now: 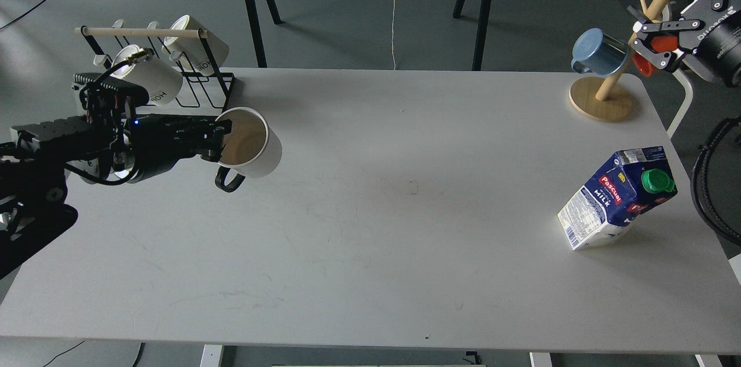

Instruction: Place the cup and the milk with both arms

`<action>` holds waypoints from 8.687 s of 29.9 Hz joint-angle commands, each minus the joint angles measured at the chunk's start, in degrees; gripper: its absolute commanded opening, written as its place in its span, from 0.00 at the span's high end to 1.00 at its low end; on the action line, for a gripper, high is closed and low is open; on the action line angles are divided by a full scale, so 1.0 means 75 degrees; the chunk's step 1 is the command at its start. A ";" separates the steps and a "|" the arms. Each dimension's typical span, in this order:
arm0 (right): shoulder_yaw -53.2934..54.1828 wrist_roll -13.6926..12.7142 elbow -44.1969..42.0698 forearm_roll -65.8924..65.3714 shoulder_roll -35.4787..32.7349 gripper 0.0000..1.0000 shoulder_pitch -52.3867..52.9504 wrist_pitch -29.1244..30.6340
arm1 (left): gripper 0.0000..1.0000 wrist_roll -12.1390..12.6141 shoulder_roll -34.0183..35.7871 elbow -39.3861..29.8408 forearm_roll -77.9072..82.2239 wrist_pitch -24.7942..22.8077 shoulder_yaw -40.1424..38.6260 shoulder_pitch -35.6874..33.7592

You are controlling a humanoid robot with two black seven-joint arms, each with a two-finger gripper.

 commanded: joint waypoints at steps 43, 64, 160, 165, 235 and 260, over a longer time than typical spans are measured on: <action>-0.0001 0.0039 -0.0780 0.0000 0.0761 0.02 0.0451 -0.0191 | 0.72 0.1277 -0.3785 0.0834 0.2087 -0.0465 0.1913 -0.0951; 0.0045 0.0063 -0.0674 0.0000 0.0691 0.02 0.0510 -0.0179 | 0.01 0.0972 -0.3644 0.0810 0.0146 0.0313 -0.1692 -0.0869; -0.4375 0.2742 -0.0123 -0.0211 -0.3868 0.02 -0.0135 0.2371 | 0.01 -0.0212 -0.3316 0.4256 -1.0276 0.1499 -0.4274 -0.0845; -0.3401 0.2742 -0.0006 -0.0083 -0.3611 0.02 0.0415 0.2371 | 0.01 -0.0200 -0.3316 0.4233 -1.0276 0.1510 -0.4263 -0.0869; -0.0177 0.1786 0.0838 0.2451 -0.1571 0.01 0.1928 -0.0765 | 0.01 -0.0235 -0.3246 0.4233 -1.0264 0.1464 -0.4356 -0.0857; -0.0517 0.1774 0.0661 0.1289 -0.2332 0.01 0.1518 -0.2288 | 0.01 -0.0294 -0.3058 0.4116 -1.0276 0.1452 -0.4380 -0.0857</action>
